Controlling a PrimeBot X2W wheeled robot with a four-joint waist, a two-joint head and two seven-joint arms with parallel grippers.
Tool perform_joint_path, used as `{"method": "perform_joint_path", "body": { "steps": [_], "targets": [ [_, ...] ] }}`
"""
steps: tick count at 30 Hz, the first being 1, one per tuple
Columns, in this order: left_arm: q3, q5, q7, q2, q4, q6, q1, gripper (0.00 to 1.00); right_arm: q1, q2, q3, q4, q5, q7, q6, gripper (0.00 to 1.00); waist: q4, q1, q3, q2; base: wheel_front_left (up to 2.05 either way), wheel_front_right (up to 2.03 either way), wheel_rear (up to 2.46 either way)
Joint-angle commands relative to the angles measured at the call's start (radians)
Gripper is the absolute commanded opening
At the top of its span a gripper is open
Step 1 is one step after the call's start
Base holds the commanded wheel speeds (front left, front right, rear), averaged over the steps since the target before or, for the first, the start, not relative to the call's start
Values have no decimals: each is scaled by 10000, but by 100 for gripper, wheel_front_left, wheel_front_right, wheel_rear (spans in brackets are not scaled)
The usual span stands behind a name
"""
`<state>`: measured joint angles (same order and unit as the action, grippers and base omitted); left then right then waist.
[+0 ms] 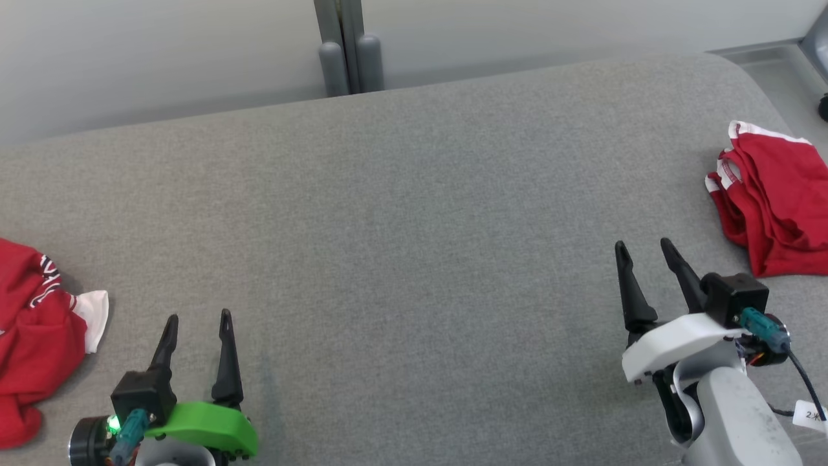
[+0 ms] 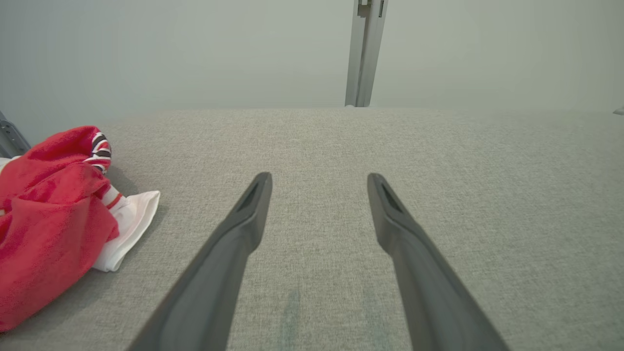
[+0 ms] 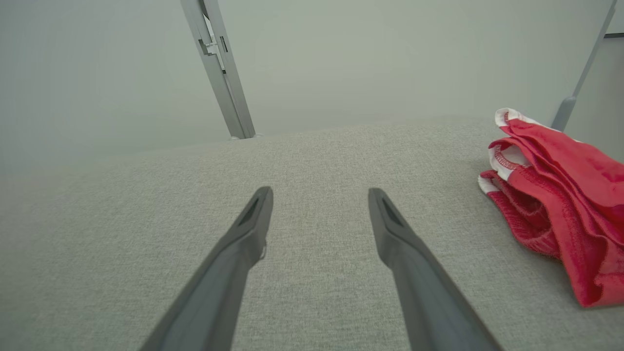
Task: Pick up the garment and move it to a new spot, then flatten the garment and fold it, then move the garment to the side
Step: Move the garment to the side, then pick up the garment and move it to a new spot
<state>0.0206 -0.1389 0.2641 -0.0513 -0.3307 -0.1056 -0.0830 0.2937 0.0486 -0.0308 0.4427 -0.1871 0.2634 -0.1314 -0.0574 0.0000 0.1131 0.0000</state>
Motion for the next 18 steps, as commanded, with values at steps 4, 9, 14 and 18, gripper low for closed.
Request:
{"method": "perform_joint_path", "body": {
  "steps": [4,9,14,18],
  "targets": [
    [18,-190,3,-4,124,186,594,100,-540,44,170,95,-176,15,15,100,229,0,-495,0,0,0,0],
    [-13,-330,5,-5,290,312,861,100,-789,42,258,100,-259,15,15,100,347,0,-537,0,0,0,0],
    [-70,-396,3,-6,322,332,792,100,-714,42,403,105,-244,15,15,100,538,0,-442,0,0,0,0],
    [-83,-535,3,-8,227,328,530,100,-509,40,594,100,-244,15,15,100,929,0,-298,0,0,0,0]
  ]
}}
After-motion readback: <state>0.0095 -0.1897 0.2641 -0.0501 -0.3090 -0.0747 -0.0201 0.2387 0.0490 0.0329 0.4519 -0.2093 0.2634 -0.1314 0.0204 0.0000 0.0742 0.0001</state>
